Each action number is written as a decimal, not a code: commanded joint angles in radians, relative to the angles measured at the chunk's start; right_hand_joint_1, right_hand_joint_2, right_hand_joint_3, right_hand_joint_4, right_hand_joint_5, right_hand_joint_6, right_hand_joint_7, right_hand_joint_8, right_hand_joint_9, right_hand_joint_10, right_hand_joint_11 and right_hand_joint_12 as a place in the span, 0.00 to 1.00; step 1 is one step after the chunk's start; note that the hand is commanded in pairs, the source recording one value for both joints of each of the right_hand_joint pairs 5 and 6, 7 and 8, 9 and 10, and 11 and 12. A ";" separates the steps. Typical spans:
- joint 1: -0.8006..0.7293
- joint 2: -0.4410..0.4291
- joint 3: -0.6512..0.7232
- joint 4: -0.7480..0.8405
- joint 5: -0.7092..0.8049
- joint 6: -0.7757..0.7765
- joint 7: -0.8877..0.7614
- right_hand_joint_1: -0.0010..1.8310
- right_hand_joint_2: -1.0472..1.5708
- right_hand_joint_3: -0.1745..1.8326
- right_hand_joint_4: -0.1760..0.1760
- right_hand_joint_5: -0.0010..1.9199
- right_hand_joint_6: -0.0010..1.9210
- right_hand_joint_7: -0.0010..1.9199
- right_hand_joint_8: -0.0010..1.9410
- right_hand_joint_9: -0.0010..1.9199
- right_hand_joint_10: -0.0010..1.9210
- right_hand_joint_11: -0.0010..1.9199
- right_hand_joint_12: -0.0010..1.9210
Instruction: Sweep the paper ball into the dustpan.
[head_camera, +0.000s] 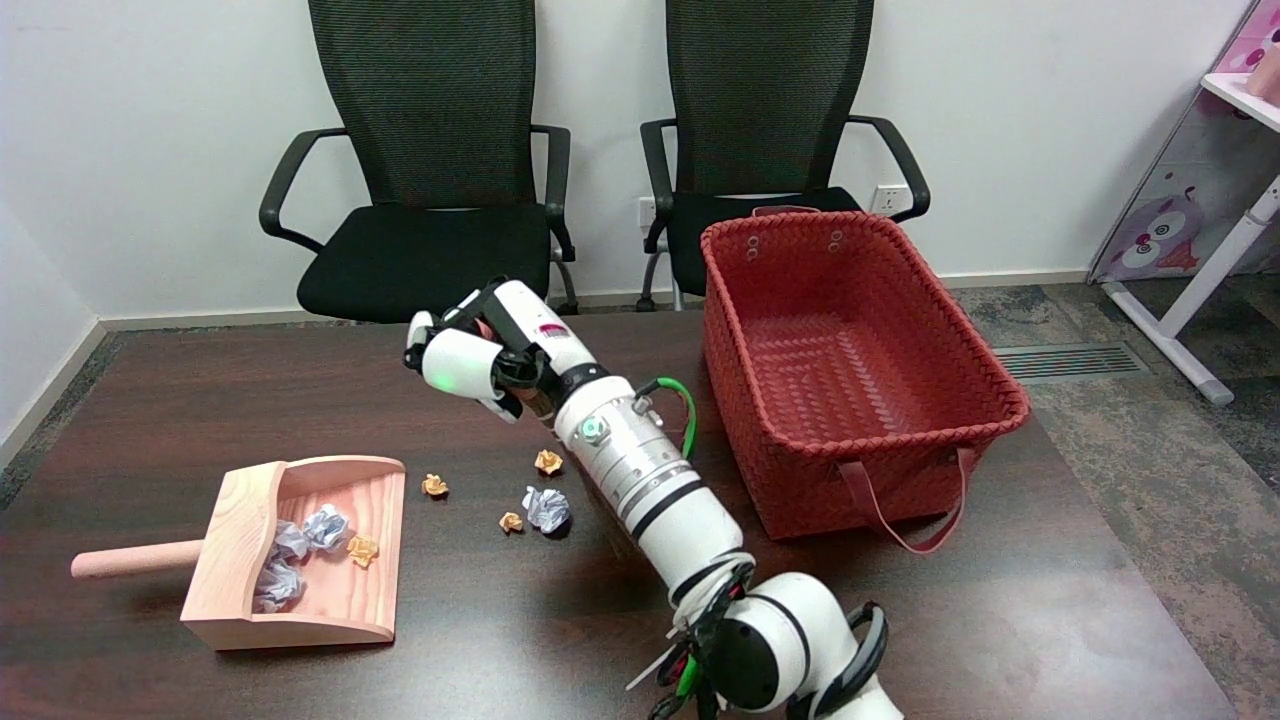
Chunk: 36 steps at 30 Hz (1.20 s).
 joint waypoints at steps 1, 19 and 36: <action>0.034 -0.027 -0.023 0.157 0.001 -0.122 -0.021 0.38 1.00 0.95 0.53 1.00 1.00 1.00 0.99 1.00 1.00 1.00 1.00; 0.209 0.041 -0.295 0.454 0.385 -0.464 -0.013 0.35 1.00 0.99 0.53 1.00 1.00 1.00 0.99 1.00 1.00 1.00 1.00; 0.341 0.077 -0.491 0.637 0.817 -0.534 0.436 0.35 0.86 1.00 0.51 1.00 1.00 1.00 0.99 1.00 1.00 1.00 1.00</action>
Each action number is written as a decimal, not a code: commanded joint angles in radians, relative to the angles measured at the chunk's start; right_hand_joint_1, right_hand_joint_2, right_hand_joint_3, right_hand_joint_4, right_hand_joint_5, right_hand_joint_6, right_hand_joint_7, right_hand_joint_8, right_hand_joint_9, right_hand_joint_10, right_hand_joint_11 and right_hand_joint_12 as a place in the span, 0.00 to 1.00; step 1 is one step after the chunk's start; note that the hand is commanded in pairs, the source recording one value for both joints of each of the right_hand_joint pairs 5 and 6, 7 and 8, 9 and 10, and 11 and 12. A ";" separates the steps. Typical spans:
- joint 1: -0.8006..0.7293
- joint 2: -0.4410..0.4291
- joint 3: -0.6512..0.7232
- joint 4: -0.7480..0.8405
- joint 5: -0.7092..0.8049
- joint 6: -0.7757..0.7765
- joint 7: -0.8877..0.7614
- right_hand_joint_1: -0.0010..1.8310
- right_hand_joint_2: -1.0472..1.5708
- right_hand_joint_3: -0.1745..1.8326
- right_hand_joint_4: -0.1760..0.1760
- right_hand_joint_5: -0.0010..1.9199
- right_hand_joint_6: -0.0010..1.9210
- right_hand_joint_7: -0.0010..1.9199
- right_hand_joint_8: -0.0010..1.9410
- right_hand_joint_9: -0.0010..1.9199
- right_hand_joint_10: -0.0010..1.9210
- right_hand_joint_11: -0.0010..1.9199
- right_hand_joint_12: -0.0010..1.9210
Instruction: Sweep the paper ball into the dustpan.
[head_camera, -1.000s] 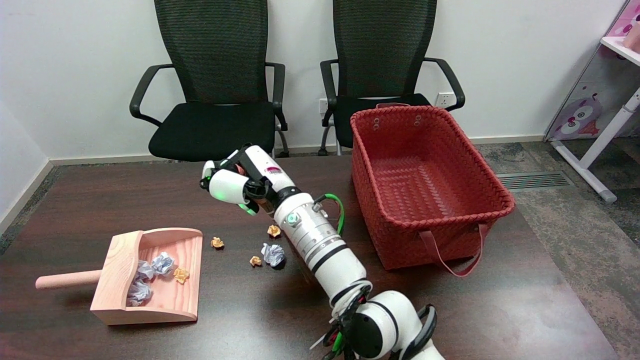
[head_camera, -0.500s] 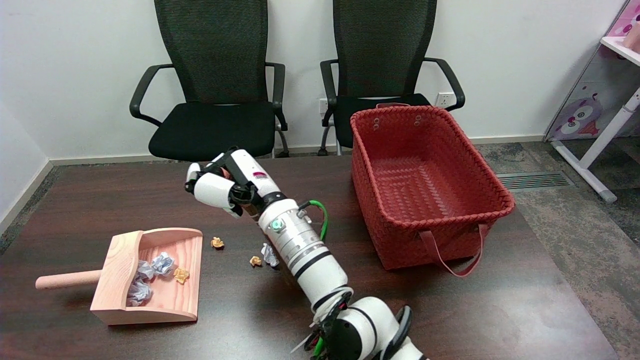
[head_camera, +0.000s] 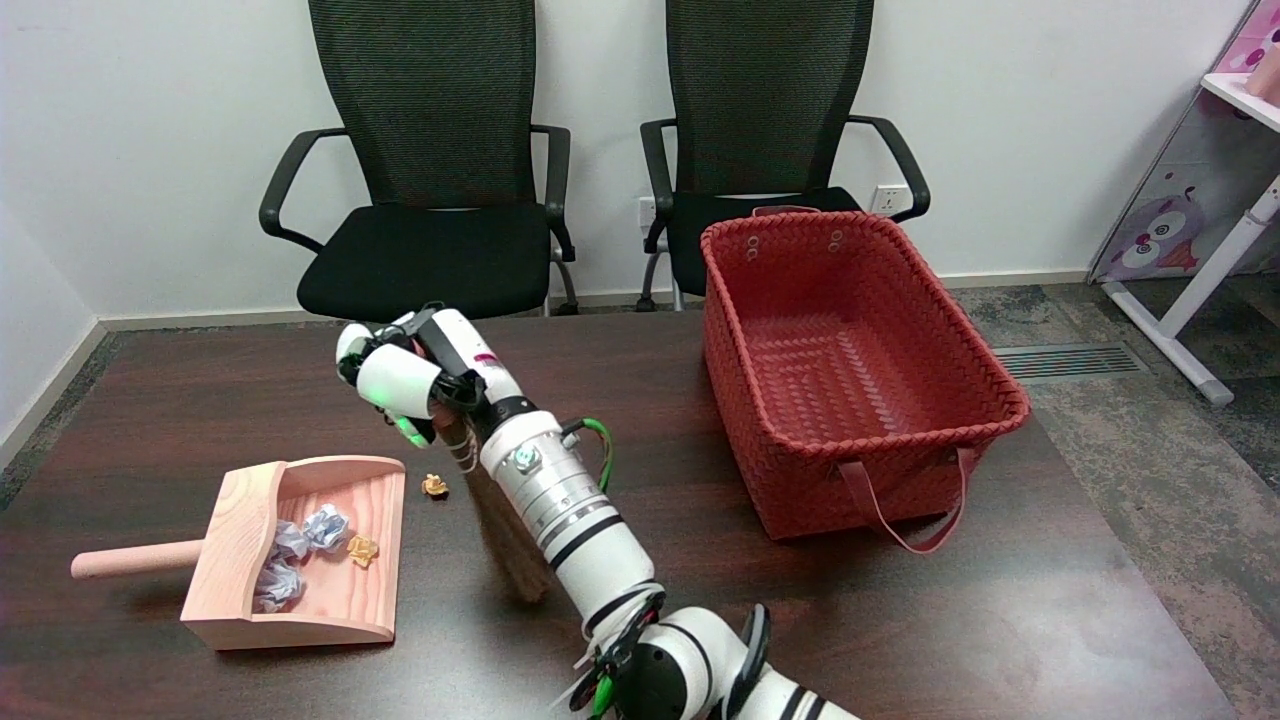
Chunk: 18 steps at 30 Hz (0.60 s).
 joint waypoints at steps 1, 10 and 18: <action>0.150 0.041 -0.217 0.234 0.428 -0.127 0.446 0.36 0.85 1.00 0.51 1.00 1.00 1.00 0.99 1.00 1.00 1.00 1.00; 0.183 0.066 -0.267 0.238 0.437 -0.190 0.784 0.39 0.71 0.89 0.49 1.00 1.00 1.00 0.99 1.00 1.00 1.00 1.00; 0.197 0.108 -0.299 0.199 0.437 -0.298 0.843 0.40 0.70 0.84 0.48 1.00 1.00 1.00 0.99 1.00 1.00 1.00 1.00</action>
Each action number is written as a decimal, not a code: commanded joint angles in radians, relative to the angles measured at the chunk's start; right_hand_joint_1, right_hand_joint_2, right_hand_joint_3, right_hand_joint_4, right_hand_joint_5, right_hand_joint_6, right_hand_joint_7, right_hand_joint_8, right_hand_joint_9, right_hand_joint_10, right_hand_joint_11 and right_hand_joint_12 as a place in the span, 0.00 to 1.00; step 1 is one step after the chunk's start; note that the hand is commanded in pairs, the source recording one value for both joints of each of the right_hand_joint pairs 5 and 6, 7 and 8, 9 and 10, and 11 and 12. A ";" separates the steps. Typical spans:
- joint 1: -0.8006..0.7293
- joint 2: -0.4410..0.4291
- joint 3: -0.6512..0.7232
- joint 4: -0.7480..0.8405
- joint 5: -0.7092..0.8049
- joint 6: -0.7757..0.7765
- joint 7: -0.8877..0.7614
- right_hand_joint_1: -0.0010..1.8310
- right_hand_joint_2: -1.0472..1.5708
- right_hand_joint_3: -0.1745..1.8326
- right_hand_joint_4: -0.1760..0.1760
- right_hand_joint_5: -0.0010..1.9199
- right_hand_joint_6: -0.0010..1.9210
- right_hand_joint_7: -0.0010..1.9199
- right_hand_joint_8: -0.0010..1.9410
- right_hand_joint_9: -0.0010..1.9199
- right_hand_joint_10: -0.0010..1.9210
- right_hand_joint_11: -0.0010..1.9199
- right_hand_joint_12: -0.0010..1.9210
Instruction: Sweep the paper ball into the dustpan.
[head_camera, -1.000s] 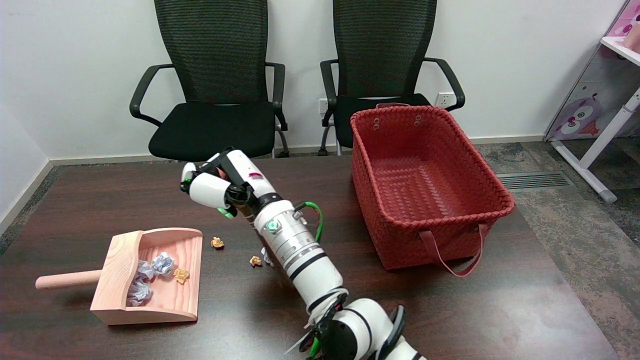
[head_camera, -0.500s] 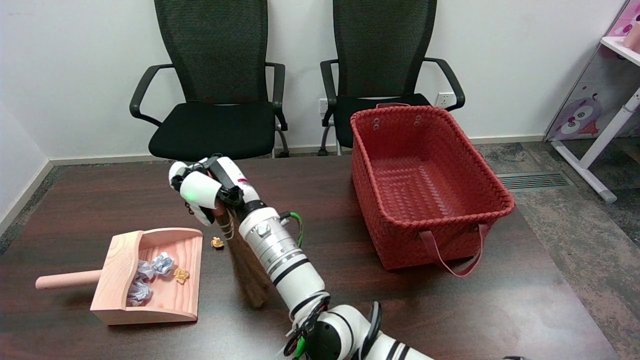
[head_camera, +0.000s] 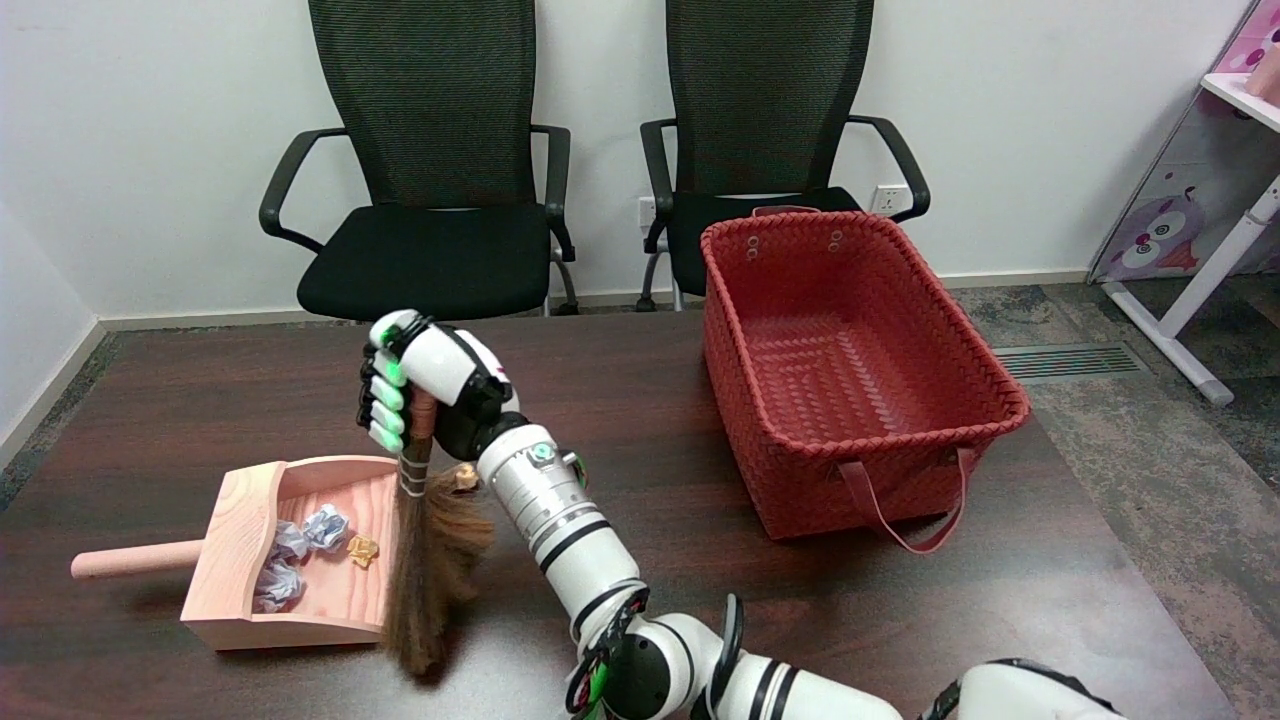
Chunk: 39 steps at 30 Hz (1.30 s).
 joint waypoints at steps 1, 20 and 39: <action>0.076 0.071 -0.119 0.023 0.121 -0.181 0.367 0.39 0.70 0.84 0.48 1.00 1.00 1.00 0.99 1.00 1.00 1.00 1.00; 0.054 0.270 -0.127 -0.280 0.027 -0.208 0.310 0.37 0.76 0.80 0.48 1.00 1.00 1.00 0.99 1.00 1.00 1.00 1.00; 0.125 0.491 -0.008 -0.511 0.036 0.079 -0.317 0.32 1.00 0.77 0.51 1.00 1.00 1.00 0.99 1.00 1.00 1.00 1.00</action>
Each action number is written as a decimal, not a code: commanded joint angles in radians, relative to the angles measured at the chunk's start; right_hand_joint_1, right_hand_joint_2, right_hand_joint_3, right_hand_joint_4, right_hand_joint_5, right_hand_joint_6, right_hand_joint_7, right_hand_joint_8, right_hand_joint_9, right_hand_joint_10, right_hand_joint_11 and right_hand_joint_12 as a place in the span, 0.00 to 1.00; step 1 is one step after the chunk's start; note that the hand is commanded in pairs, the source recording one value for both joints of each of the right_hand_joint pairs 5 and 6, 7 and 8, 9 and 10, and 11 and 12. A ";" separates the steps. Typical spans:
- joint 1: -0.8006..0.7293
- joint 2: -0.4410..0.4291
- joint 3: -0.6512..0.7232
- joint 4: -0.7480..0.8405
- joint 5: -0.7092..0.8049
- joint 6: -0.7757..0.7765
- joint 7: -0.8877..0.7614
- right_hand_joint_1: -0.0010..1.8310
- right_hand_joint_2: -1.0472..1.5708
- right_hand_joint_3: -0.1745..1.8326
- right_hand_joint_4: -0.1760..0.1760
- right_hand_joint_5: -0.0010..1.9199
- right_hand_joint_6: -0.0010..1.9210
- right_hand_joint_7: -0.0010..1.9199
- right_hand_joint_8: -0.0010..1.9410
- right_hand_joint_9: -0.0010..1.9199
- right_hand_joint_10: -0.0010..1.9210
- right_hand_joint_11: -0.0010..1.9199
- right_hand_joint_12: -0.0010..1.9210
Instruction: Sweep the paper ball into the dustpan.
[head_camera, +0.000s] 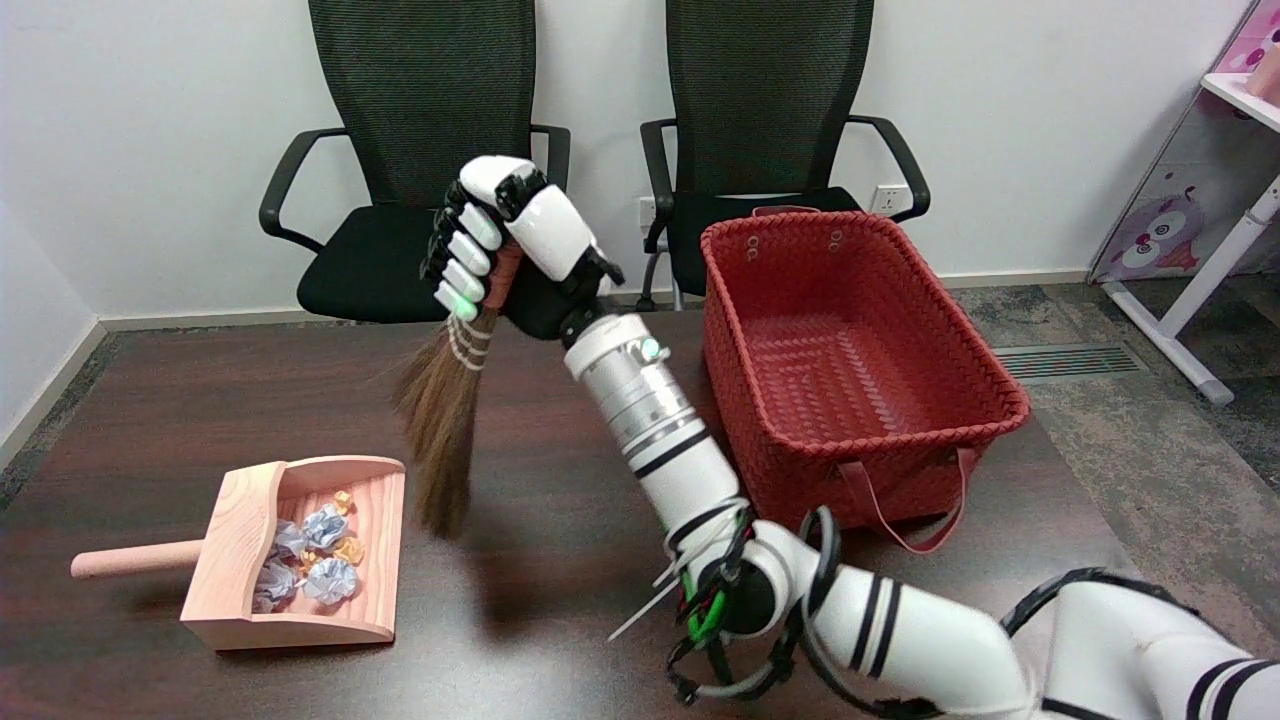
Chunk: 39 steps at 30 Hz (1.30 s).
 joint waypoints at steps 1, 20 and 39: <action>0.053 0.187 0.081 -0.186 -0.026 0.203 -0.483 0.32 1.00 0.77 0.51 1.00 1.00 1.00 0.99 1.00 1.00 1.00 1.00; 0.094 0.172 0.030 -0.085 -0.019 0.265 -0.632 0.35 1.00 0.83 0.51 1.00 1.00 1.00 0.99 1.00 1.00 1.00 1.00; 0.181 -0.049 -0.099 0.250 -0.145 0.446 -0.632 0.35 1.00 0.84 0.51 1.00 1.00 1.00 0.99 1.00 1.00 1.00 1.00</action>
